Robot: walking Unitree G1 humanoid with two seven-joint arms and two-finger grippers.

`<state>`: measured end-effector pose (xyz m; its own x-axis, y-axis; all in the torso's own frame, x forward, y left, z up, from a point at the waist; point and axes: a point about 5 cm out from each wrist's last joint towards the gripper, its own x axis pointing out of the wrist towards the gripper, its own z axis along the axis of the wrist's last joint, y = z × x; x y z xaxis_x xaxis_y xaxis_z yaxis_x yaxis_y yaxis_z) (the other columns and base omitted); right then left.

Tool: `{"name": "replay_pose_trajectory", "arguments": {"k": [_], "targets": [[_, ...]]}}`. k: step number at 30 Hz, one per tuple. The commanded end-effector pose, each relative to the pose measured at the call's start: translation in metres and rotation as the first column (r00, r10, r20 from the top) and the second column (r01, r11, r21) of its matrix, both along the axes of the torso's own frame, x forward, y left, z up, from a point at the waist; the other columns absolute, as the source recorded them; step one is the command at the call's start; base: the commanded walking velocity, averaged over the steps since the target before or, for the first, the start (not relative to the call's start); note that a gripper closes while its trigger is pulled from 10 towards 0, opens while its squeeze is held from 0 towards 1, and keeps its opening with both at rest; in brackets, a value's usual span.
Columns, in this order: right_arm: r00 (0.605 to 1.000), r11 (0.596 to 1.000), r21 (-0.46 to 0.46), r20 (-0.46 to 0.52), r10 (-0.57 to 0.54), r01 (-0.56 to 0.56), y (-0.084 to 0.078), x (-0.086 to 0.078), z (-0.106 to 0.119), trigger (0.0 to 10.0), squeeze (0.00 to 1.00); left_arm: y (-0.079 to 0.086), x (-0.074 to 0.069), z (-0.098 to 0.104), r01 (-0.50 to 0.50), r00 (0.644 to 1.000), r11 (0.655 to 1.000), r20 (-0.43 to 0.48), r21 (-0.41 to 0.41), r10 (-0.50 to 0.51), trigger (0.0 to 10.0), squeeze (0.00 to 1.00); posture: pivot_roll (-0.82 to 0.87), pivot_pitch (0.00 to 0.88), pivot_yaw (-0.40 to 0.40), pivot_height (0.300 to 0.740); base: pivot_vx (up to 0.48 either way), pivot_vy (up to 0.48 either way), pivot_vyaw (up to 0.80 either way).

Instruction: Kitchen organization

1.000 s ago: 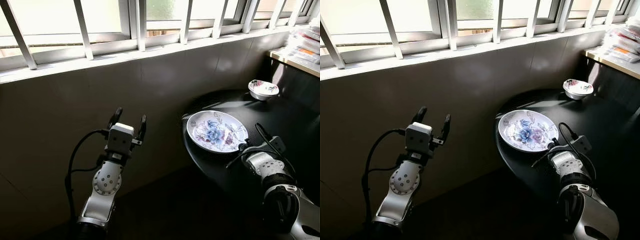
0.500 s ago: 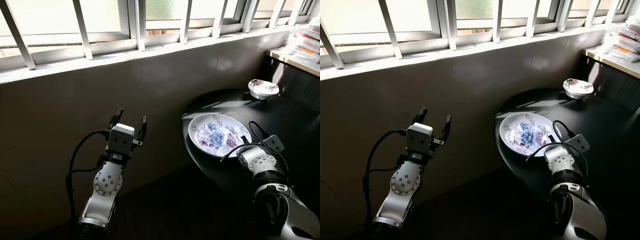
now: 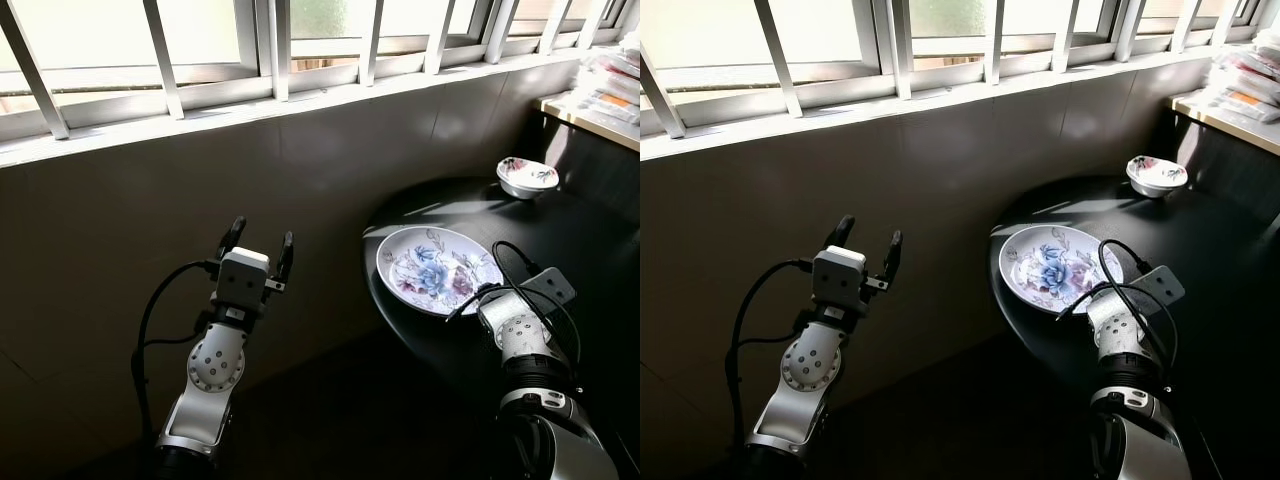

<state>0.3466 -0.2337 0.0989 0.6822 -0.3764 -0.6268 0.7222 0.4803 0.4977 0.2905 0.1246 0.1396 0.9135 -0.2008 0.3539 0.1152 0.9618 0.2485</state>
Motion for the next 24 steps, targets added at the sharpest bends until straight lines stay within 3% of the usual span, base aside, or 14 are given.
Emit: {"name": "replay_pose_trajectory", "arguments": {"k": [1,8,11,19,20,21,24], "targets": [[1.0,0.999,0.04,0.009,0.013,-0.014,0.003,0.0,-0.003,10.0,0.0,-0.001,0.0,-0.003,0.003,1.0,1.0,-0.012,0.01,-0.003,10.0,0.0,0.03,0.0,-0.036,0.74,0.0,0.0,0.0],[0.997,0.995,0.073,0.036,0.072,-0.075,0.006,0.003,-0.003,10.0,0.0,-0.001,0.001,-0.003,0.003,1.0,1.0,-0.014,0.016,-0.003,10.0,0.0,0.03,0.0,-0.034,0.74,0.0,0.0,0.0],[0.996,0.995,0.059,-0.033,0.078,-0.075,0.0,0.001,-0.012,10.0,0.0,-0.001,0.001,-0.004,0.004,1.0,1.0,-0.016,0.017,-0.004,10.0,0.0,0.03,0.0,-0.033,0.74,0.0,0.0,0.0],[0.994,0.998,0.033,-0.094,0.053,-0.05,-0.011,-0.006,-0.022,10.0,0.0,-0.001,0.001,-0.004,0.003,1.0,1.0,-0.016,0.019,-0.003,10.0,0.0,0.04,0.0,-0.035,0.74,0.0,0.0,0.0],[0.993,0.999,0.02,-0.104,0.049,-0.047,-0.012,-0.007,-0.023,4.5,0.0,-0.001,0.001,-0.005,0.003,1.0,1.0,-0.018,0.02,-0.002,10.0,0.0,0.04,0.0,-0.034,0.74,0.0,0.0,0.0],[0.992,0.999,0.013,-0.116,0.051,-0.049,-0.013,-0.008,-0.024,0.4,0.0,-0.001,0.001,-0.005,0.002,1.0,1.0,-0.019,0.021,-0.002,10.0,0.0,0.04,0.0,-0.034,0.74,0.0,0.0,0.0],[0.988,0.998,-0.005,-0.146,0.055,-0.056,-0.013,-0.009,-0.027,0.0,0.0,-0.001,0.001,-0.005,0.003,1.0,1.0,-0.021,0.022,-0.002,10.0,0.0,0.03,0.0,-0.034,0.74,0.0,0.0,0.0]]}}
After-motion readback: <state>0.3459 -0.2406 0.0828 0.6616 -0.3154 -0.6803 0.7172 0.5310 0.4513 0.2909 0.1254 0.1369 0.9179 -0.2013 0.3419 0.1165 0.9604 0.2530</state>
